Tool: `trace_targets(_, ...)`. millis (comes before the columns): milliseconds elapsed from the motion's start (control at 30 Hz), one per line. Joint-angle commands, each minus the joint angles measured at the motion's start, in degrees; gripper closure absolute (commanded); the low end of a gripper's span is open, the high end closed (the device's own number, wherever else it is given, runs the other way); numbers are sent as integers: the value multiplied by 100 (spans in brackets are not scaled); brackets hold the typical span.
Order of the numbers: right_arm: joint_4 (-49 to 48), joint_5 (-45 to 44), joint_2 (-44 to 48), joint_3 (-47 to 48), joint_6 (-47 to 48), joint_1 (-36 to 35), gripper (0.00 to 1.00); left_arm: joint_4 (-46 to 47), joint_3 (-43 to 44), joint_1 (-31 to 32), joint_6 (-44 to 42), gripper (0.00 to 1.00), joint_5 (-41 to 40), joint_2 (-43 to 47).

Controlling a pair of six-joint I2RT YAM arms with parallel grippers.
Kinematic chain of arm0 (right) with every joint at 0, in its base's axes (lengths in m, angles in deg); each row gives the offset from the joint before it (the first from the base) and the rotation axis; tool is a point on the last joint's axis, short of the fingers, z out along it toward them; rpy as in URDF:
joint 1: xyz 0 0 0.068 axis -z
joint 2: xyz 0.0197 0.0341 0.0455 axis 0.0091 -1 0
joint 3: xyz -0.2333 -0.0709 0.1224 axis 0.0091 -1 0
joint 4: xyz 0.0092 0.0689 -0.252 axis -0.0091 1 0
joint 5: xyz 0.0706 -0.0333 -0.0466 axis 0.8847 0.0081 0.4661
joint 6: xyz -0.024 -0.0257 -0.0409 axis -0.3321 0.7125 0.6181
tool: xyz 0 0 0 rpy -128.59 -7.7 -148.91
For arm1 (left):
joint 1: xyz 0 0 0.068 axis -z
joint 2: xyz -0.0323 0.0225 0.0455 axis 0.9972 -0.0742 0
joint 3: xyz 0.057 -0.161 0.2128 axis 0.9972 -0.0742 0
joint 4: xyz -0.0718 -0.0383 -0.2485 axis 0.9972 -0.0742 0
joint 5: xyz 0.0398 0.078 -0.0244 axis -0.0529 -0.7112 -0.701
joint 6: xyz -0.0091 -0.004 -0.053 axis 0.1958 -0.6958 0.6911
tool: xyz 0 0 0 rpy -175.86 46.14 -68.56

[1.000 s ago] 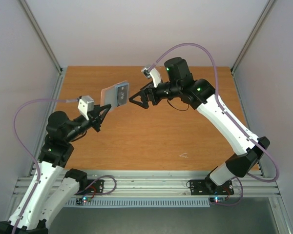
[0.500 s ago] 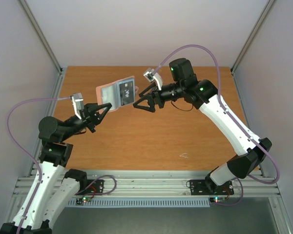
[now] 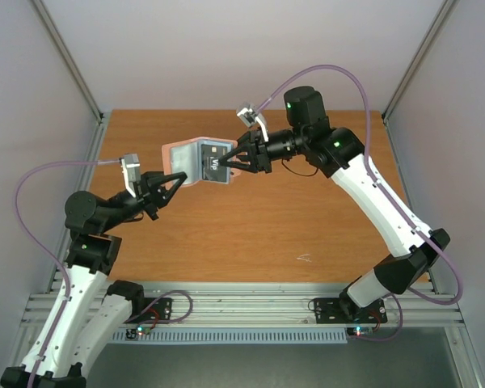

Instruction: Take the credit cards out of the card holder

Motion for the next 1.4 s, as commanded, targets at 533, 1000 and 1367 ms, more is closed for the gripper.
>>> trace_targets(533,903,-3169,-43,88,-630,20,99,-3061,2,-628,-719,53,-4839,73)
trace_targets(1000,2380,-4923,-1181,1670,-299,-1120,99,-499,-104,-45,212,72,285,-772)
trace_targets(1367,1120,-3397,-586,785,95,-1292,99,-664,138,306,-304,71,447,-1218)
